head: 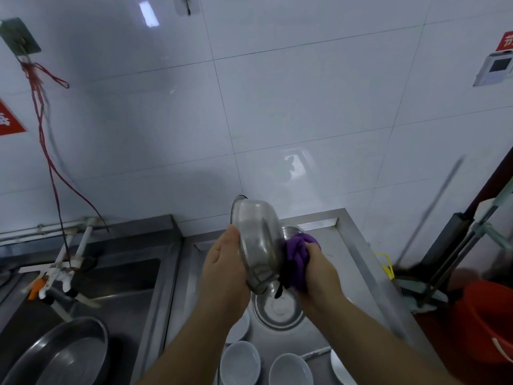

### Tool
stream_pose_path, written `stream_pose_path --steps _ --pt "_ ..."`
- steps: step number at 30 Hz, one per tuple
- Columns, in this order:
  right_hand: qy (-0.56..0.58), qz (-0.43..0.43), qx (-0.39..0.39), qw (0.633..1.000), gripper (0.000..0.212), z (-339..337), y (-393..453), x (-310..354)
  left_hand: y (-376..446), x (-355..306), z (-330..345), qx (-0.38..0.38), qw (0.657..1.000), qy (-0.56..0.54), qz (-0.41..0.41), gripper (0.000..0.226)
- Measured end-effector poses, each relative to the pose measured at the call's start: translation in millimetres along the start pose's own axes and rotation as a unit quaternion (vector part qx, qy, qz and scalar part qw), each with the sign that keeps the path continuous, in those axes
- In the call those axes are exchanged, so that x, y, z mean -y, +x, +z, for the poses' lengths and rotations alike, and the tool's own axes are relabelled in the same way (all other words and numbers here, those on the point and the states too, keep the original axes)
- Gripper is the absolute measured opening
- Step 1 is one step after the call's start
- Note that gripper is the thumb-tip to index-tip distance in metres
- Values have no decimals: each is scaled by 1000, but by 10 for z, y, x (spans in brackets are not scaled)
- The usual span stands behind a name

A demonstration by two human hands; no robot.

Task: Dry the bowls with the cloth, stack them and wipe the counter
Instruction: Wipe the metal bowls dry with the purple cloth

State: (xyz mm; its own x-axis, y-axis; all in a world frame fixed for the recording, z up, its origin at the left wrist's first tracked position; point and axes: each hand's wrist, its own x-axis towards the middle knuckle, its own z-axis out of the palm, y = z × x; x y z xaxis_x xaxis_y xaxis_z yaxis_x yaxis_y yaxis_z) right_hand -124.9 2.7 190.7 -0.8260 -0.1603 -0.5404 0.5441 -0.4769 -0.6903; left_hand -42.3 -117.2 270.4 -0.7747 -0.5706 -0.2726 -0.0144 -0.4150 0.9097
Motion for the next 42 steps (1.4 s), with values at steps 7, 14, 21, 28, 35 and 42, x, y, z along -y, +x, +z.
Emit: stream_pose_path --steps 7,14,21,28,35,42 --pt "-24 -23 -19 999 15 163 -363 -126 126 63 145 -22 999 -18 28 27" --pt "-208 -278 62 936 43 300 -797 -151 159 55 231 -6 999 -30 -21 31" --pt "-426 -515 177 722 43 189 -534 199 112 90 111 61 995 -46 -61 40" --pt "-357 -394 150 833 20 287 -265 589 96 59 -44 192 972 -45 -126 49" --pt "-274 -304 180 895 32 178 67 706 100 65 -183 204 970 -64 -113 45" --pt "-277 -207 104 932 22 -36 150 513 156 45 -303 228 970 -56 -64 31"
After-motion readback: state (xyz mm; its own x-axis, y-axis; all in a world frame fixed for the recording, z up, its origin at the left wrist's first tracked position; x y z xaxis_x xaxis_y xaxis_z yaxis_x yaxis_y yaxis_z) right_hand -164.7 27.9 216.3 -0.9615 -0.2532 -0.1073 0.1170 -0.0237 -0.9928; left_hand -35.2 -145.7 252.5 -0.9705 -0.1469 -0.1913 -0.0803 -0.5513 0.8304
